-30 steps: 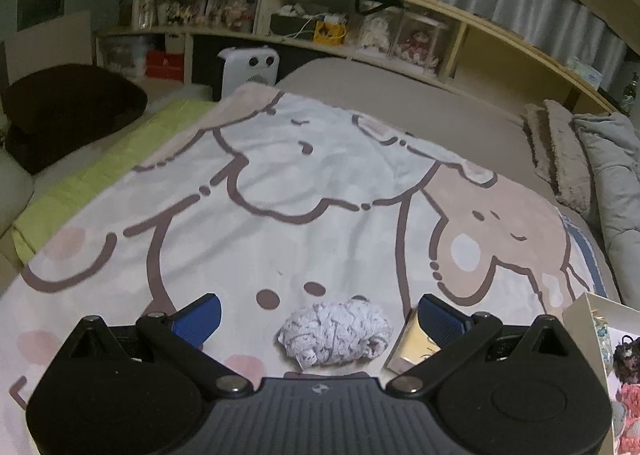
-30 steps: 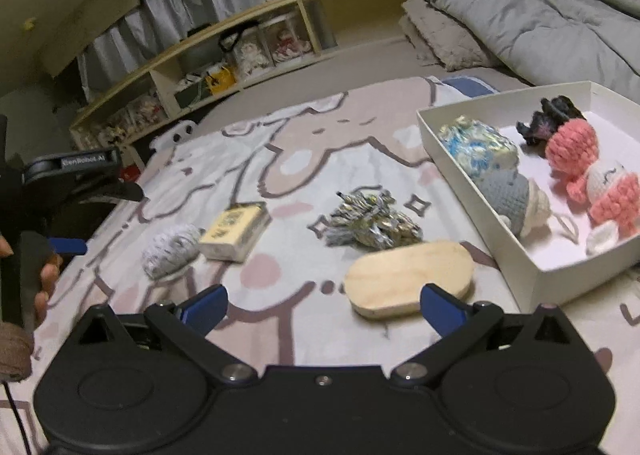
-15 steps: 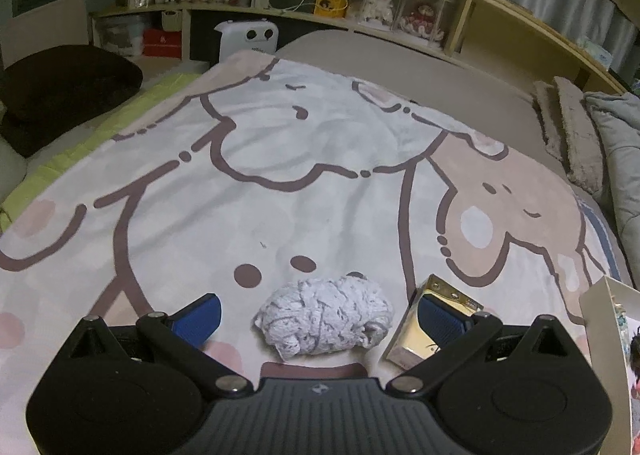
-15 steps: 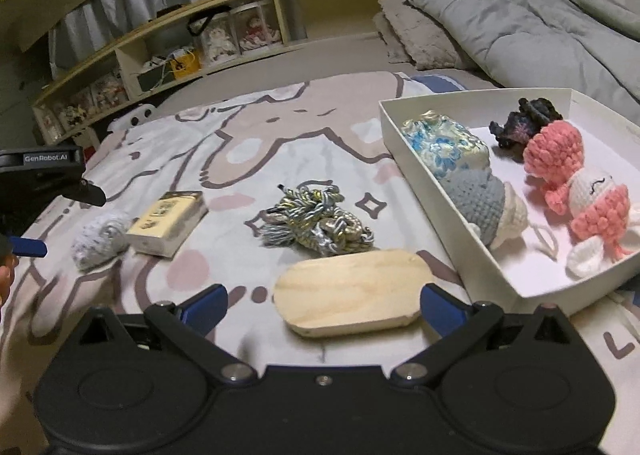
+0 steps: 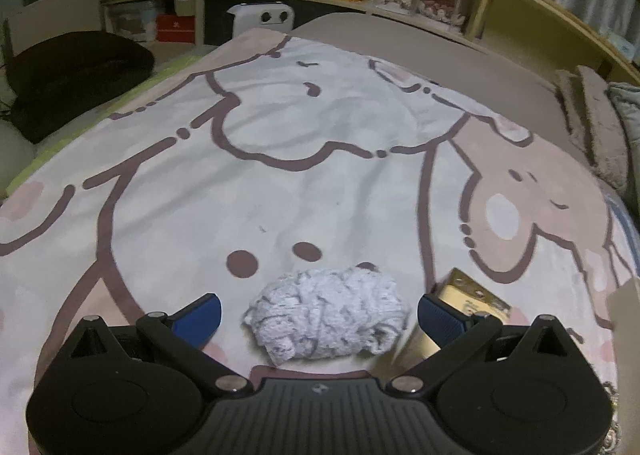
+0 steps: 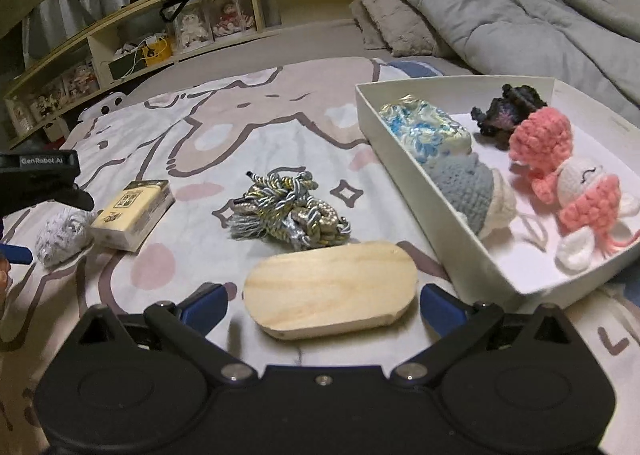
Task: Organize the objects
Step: 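Move the left tool to the white crochet bundle while the right tool approaches the wooden oval block, then grasp the white crochet bundle with the left tool while the right tool grasps the wooden oval block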
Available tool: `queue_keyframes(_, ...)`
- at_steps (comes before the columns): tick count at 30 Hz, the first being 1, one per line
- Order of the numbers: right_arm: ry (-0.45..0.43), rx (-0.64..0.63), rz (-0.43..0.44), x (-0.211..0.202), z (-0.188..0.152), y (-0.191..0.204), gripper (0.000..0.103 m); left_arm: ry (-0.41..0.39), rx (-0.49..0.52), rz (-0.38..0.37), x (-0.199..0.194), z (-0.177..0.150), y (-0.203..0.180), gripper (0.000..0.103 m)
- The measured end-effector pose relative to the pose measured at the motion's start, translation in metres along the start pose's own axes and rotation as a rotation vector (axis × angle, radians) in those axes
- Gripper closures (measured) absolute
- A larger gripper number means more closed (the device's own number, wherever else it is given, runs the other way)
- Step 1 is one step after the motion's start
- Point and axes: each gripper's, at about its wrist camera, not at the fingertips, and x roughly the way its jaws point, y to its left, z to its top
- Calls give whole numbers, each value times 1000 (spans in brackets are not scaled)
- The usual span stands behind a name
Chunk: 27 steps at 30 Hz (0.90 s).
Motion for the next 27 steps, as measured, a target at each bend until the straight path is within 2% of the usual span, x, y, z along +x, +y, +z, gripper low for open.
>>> queue_keyframes(4,2,7,55,-4,0,2,0,4,-1,14,1,0,5,0)
queue_keyframes(7,15,-18,109,-7,-2,8,0,-1,36,30,-3,0,2,0)
queue_keyframes(10,26,-31,138,-9,-2,13,0,-6,68,37,-6,0,-2,4)
queue_keyframes(14,45,16,123,-2,5,7,0,18,44,-17,-4,1,-1,16)
queue_keyframes(24,78,-28,67,15,6,18,0,48,11,-36,2,-1,-2,17)
queue_keyframes(27,97,-19,49,14,7,16,2,50,-5,-34,2,-2,-2,23)
